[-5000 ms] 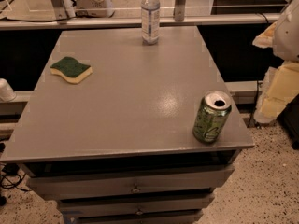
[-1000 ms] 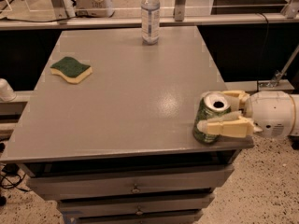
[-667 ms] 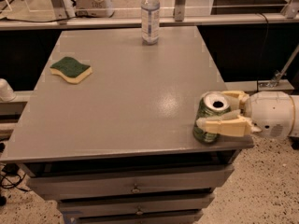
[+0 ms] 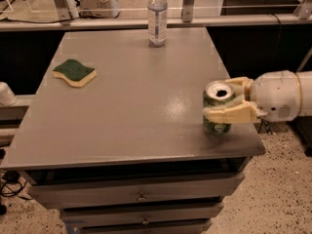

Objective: Knock green can over

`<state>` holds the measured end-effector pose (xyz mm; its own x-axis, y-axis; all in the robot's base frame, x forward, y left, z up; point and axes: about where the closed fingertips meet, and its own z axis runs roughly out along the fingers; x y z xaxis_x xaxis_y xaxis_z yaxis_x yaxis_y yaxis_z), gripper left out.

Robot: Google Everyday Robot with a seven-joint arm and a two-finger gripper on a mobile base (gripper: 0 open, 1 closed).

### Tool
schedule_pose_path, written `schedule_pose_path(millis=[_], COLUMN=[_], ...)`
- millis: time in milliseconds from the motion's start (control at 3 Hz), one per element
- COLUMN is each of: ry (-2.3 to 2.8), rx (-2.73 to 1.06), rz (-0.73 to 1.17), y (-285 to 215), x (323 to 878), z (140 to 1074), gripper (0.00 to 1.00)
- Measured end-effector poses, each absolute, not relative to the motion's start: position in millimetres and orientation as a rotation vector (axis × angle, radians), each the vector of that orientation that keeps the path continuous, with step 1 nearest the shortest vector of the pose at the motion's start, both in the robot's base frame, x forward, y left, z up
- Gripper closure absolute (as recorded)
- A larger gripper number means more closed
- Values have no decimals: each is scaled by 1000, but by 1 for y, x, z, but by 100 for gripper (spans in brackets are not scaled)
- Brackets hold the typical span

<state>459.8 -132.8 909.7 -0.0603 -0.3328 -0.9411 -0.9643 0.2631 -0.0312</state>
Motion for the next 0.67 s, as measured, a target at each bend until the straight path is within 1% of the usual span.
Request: schedule_pose_path(millis=[333, 667], ry=[1628, 1684], rx=[-1395, -1617], rz=[732, 587], y=[-120, -90], x=[475, 481], z=[927, 936], gripper=[100, 100])
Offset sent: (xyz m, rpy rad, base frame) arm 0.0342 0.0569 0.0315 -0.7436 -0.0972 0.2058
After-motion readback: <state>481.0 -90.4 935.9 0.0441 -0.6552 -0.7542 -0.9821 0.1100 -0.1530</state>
